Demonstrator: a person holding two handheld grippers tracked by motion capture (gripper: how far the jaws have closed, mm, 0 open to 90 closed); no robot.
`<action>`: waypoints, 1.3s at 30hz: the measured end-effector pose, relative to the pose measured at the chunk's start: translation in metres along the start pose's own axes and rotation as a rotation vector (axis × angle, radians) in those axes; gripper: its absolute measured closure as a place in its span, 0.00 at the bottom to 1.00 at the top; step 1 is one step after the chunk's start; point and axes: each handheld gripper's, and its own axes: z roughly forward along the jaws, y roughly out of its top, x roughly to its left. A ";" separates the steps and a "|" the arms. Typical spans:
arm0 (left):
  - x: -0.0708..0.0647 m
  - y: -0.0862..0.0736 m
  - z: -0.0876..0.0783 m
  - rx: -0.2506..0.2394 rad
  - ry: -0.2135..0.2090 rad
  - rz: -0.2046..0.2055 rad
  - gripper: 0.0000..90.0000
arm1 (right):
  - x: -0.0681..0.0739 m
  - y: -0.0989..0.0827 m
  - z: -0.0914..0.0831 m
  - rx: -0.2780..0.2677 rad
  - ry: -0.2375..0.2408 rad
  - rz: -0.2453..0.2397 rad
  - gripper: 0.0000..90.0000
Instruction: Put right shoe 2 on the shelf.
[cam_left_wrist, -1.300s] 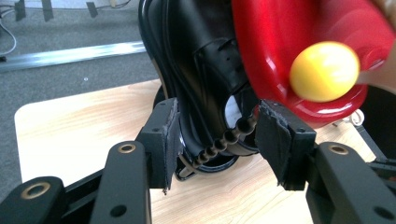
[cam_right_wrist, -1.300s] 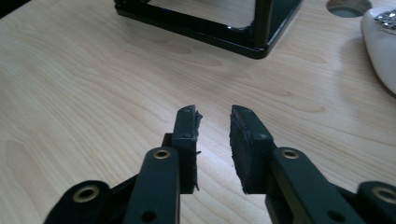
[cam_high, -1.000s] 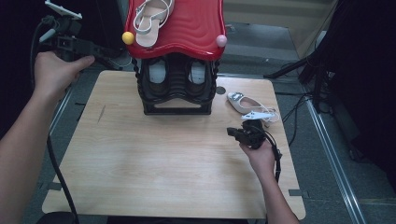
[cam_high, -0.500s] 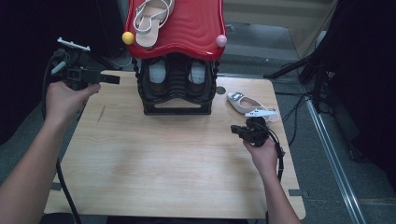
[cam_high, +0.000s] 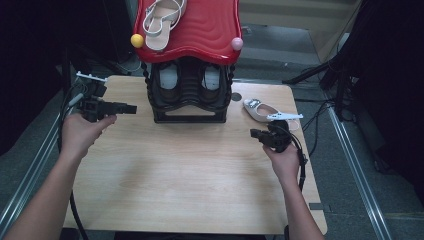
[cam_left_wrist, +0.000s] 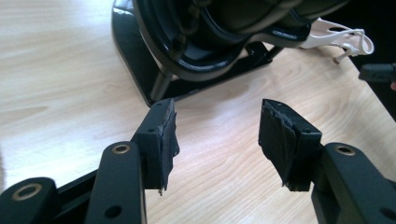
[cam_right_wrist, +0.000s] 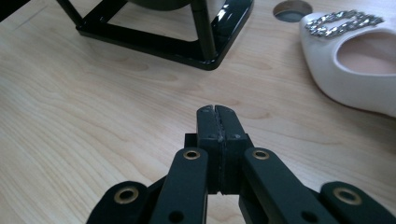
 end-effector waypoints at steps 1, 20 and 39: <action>0.000 -0.002 0.001 0.004 0.004 0.001 0.52 | -0.002 0.002 -0.001 -0.005 -0.003 0.002 1.00; -0.006 -0.042 0.023 0.019 -0.035 0.009 0.51 | -0.043 0.040 0.012 0.002 -0.053 0.030 1.00; -0.016 -0.065 0.026 0.026 -0.071 0.058 0.51 | -0.095 0.038 -0.012 -0.035 -0.165 0.091 1.00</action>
